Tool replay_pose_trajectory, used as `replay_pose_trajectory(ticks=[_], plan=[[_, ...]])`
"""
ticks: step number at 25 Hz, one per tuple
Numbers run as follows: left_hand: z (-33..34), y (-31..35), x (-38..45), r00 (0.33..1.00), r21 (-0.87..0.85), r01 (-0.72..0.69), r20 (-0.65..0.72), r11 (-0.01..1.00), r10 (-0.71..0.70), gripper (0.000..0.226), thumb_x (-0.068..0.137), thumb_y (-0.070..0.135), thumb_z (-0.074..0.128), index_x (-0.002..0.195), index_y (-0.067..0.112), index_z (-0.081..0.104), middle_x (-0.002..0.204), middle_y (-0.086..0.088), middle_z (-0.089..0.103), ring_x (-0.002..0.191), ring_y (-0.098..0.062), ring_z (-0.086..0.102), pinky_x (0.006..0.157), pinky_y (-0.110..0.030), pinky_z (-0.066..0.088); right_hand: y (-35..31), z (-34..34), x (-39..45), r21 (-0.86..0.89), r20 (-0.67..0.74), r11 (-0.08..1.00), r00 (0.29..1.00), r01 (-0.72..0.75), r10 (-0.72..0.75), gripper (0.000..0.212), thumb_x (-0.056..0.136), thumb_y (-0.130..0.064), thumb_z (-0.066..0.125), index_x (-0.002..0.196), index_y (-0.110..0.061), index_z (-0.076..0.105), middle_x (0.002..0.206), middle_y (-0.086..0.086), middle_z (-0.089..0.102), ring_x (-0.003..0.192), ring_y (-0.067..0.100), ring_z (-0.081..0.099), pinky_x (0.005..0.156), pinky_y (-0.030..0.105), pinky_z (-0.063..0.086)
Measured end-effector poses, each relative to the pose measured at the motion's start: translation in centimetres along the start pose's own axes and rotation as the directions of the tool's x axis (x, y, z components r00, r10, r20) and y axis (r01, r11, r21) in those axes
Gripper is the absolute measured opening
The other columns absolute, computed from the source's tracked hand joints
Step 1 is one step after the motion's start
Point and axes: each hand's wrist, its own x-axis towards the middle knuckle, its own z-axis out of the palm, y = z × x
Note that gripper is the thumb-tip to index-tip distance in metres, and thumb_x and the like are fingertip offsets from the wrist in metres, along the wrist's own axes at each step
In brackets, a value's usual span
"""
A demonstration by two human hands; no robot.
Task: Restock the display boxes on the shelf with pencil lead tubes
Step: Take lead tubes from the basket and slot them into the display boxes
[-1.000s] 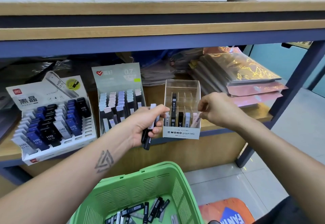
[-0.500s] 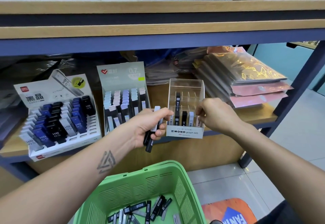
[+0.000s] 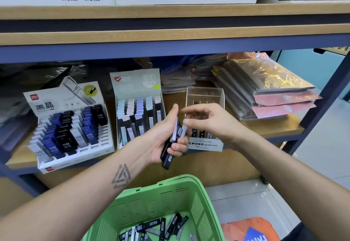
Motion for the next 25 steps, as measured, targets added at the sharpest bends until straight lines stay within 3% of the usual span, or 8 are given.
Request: replay_pose_trajectory(ticks=[3, 8, 11, 14, 16, 19, 22, 25], plan=[[0.1, 0.0, -0.1, 0.998, 0.048, 0.010, -0.055, 0.999, -0.007, 0.074, 0.084, 0.082, 0.040, 0.083, 0.009, 0.050, 0.054, -0.002, 0.036, 0.033, -0.009, 0.034, 0.029, -0.015, 0.026, 0.2, 1.1, 0.2, 0.118, 0.069, 0.993, 0.997, 0.019, -0.027, 0.025, 0.088, -0.017, 0.078, 0.113, -0.015, 0.076, 0.080, -0.004, 0.072, 0.075, 0.012, 0.062, 0.077, 0.027, 0.052], [0.0, 0.1, -0.4, 0.998, 0.024, 0.016, -0.056, 1.000, -0.014, 0.077, 0.087, 0.084, 0.029, 0.080, 0.010, 0.048, 0.055, -0.004, 0.038, 0.034, -0.010, 0.034, 0.030, -0.014, 0.026, 1.0, 1.5, 0.8, 0.324, 0.007, 0.945, 0.999, -0.038, 0.038, 0.019, 0.080, 0.002, 0.080, 0.098, -0.002, 0.075, 0.084, 0.009, 0.073, 0.077, 0.015, 0.067, 0.076, 0.031, 0.054], [-0.2, 0.2, -0.4, 0.997, -0.013, 0.007, -0.074, 1.000, -0.008, 0.069, 0.094, 0.076, 0.031, 0.082, 0.010, 0.048, 0.056, -0.003, 0.037, 0.033, -0.009, 0.033, 0.028, -0.015, 0.025, 1.1, 1.0, 0.9, 0.342, -0.019, 0.939, 0.999, -0.036, 0.046, 0.024, 0.077, 0.010, 0.078, 0.097, -0.003, 0.075, 0.090, 0.014, 0.074, 0.082, 0.018, 0.069, 0.086, 0.033, 0.054], [-0.3, 0.3, -0.2, 0.993, 0.022, 0.018, -0.114, 1.000, -0.016, 0.069, 0.096, 0.074, 0.027, 0.069, 0.013, 0.045, 0.055, -0.002, 0.034, 0.032, -0.009, 0.030, 0.029, -0.013, 0.022, 0.8, 1.2, 0.6, 0.232, 0.063, 0.973, 0.998, -0.011, -0.004, 0.031, 0.081, -0.001, 0.080, 0.111, -0.007, 0.074, 0.086, 0.001, 0.073, 0.081, 0.009, 0.065, 0.079, 0.021, 0.052], [-0.4, 0.2, 0.0, 0.993, 0.032, 0.039, -0.116, 0.999, -0.035, 0.073, 0.095, 0.076, 0.025, 0.062, 0.015, 0.043, 0.054, -0.002, 0.033, 0.032, -0.009, 0.029, 0.030, -0.013, 0.021, 0.7, 1.7, 0.5, 0.160, 0.077, 0.987, 0.997, 0.008, -0.020, 0.027, 0.081, -0.003, 0.081, 0.108, -0.006, 0.075, 0.083, 0.000, 0.071, 0.077, 0.006, 0.061, 0.075, 0.019, 0.051], [-0.8, 0.4, 0.1, 0.993, 0.001, 0.032, -0.111, 0.999, -0.031, 0.068, 0.097, 0.072, 0.030, 0.068, 0.013, 0.046, 0.056, -0.003, 0.034, 0.033, -0.010, 0.030, 0.030, -0.013, 0.023, 0.4, 1.6, 0.6, 0.344, 0.073, 0.938, 0.997, -0.029, 0.003, 0.017, 0.082, 0.005, 0.076, 0.098, 0.003, 0.068, 0.086, 0.012, 0.070, 0.078, 0.015, 0.065, 0.078, 0.027, 0.053], [-1.2, 1.1, -0.2, 0.985, -0.085, -0.130, -0.126, 0.988, 0.118, 0.044, 0.099, 0.054, 0.050, 0.085, 0.011, 0.050, 0.060, -0.005, 0.047, 0.035, -0.009, 0.033, 0.029, -0.016, 0.024, 0.0, 0.3, 0.9, 0.607, 0.025, 0.790, 0.996, -0.086, 0.088, 0.014, 0.086, 0.009, 0.067, 0.089, -0.003, 0.061, 0.081, 0.013, 0.068, 0.075, 0.021, 0.067, 0.075, 0.029, 0.054], [-1.5, 1.6, -0.6, 0.932, -0.091, -0.337, -0.174, 0.937, 0.318, 0.024, 0.096, 0.025, 0.065, 0.102, 0.004, 0.057, 0.074, -0.012, 0.063, 0.035, -0.008, 0.034, 0.030, -0.017, 0.024, 0.3, -0.4, 1.1, 0.617, -0.016, 0.781, 0.991, -0.096, 0.133, 0.019, 0.087, 0.007, 0.067, 0.081, -0.009, 0.059, 0.081, 0.015, 0.067, 0.075, 0.024, 0.068, 0.073, 0.029, 0.057]])
